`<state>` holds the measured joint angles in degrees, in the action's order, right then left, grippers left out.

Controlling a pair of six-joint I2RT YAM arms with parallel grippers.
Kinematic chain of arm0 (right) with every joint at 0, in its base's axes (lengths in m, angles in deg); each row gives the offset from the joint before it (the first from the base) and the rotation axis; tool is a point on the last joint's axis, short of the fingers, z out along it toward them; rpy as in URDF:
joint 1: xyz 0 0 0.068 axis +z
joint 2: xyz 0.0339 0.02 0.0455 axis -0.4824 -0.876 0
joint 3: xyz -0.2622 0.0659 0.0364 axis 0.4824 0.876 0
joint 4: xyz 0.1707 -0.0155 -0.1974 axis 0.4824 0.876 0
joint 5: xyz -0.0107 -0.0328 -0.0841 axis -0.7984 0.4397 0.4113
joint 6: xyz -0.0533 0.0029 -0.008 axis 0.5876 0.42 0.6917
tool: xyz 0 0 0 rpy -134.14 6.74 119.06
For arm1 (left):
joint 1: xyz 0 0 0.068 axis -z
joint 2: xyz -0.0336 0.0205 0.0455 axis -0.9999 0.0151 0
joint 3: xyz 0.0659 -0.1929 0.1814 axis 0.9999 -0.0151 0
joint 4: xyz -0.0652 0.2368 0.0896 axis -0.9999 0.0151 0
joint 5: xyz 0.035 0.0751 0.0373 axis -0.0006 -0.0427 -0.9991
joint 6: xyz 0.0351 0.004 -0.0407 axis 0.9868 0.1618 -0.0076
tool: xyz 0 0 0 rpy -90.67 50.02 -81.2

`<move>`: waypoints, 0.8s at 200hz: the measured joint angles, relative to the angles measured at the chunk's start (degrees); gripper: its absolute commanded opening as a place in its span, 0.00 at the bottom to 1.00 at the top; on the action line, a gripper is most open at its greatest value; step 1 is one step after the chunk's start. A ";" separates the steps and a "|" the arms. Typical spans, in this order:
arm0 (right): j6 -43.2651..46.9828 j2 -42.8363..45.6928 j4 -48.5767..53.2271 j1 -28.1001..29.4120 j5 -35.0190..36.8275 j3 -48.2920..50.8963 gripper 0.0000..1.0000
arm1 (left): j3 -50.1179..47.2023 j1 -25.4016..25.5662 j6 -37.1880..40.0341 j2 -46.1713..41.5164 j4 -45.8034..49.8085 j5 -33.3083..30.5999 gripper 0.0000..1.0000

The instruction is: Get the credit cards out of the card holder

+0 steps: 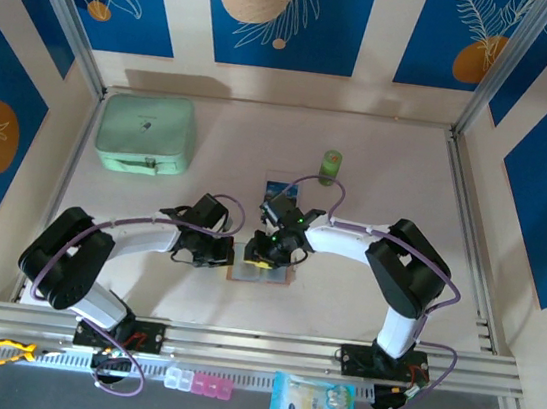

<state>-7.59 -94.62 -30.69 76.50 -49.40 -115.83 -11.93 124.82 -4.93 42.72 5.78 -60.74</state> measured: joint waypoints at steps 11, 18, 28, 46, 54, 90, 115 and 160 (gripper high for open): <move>0.15 0.09 0.59 0.00 0.59 -0.07 0.33 | 0.00 0.00 0.00 0.00 0.00 0.00 0.00; 0.17 0.13 0.87 0.00 0.87 -0.07 0.33 | 0.00 0.00 0.00 0.00 0.00 0.00 0.00; 0.22 0.33 1.22 0.00 1.14 -0.07 0.33 | 0.00 0.00 0.00 0.00 0.00 0.02 0.00; 0.42 0.70 2.10 0.00 1.84 -0.07 0.33 | 0.00 0.00 0.00 0.00 0.00 0.00 0.00; 0.44 0.79 2.36 0.00 2.14 -0.07 0.33 | 0.00 0.00 0.00 0.00 0.00 0.00 0.00; 0.61 1.20 3.19 0.00 2.99 -0.02 0.33 | 0.00 0.00 0.00 0.00 0.00 0.00 0.00; 0.63 1.42 3.54 -0.07 3.06 0.00 0.33 | 0.00 0.00 0.00 0.00 0.02 0.00 0.00; 0.63 1.42 3.04 -0.24 2.97 0.66 0.33 | 0.04 0.00 0.00 -0.09 0.15 0.00 0.00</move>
<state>-6.96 -93.20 -27.65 76.26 -46.42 -115.17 -11.88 124.82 -4.93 42.63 5.93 -60.74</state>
